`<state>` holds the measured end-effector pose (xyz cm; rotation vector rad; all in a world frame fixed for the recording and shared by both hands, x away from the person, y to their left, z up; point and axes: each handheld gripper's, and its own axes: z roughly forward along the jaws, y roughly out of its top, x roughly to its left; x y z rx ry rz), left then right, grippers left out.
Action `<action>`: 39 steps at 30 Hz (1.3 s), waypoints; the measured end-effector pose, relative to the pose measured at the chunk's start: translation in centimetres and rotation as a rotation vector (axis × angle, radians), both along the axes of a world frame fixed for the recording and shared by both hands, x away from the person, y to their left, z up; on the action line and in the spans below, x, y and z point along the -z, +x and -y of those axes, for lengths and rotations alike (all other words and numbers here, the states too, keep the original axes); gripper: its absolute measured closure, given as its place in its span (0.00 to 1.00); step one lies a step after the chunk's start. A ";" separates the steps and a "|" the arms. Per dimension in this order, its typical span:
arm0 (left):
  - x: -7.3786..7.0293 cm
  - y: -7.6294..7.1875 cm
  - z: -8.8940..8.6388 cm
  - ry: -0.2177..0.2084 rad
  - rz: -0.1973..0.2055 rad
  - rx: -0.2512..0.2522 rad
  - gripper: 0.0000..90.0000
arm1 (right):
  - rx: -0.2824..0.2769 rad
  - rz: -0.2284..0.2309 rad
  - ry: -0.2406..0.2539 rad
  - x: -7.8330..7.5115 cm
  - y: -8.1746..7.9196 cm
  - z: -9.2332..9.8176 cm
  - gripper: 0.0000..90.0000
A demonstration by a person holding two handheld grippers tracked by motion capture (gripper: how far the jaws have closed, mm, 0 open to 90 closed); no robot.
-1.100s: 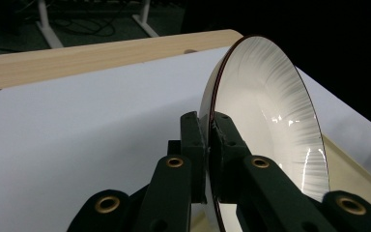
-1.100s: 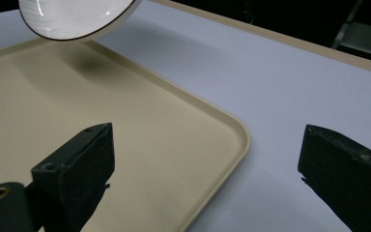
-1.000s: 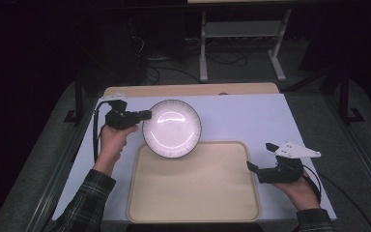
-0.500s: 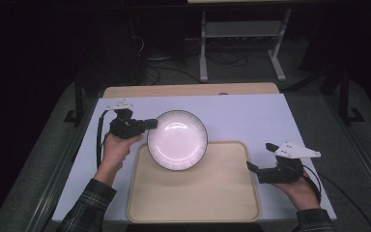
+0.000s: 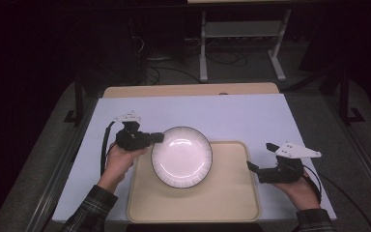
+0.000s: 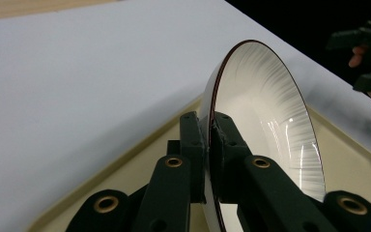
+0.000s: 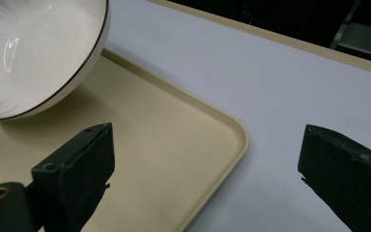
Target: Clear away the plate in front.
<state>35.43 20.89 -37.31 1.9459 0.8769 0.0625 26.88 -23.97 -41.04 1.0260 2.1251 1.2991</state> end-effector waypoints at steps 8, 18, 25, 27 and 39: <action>0.7 -0.2 0.6 0.027 -0.025 0.035 0.94 | 0.003 0.003 -0.001 0.0 0.0 0.1 0.06; 1.5 -0.2 1.6 0.076 -0.047 0.096 0.94 | 0.004 0.004 -0.008 0.0 0.0 0.0 0.06; 1.9 0.0 1.7 0.113 -0.055 0.096 0.95 | -0.002 0.001 -0.012 0.0 0.0 0.0 0.06; 2.2 0.2 1.7 0.149 -0.056 0.089 0.96 | -0.005 -0.001 -0.015 0.1 0.0 0.0 0.06; 3.5 1.0 1.7 0.187 -0.112 0.116 0.96 | -0.011 -0.005 -0.022 0.2 0.1 -0.2 0.06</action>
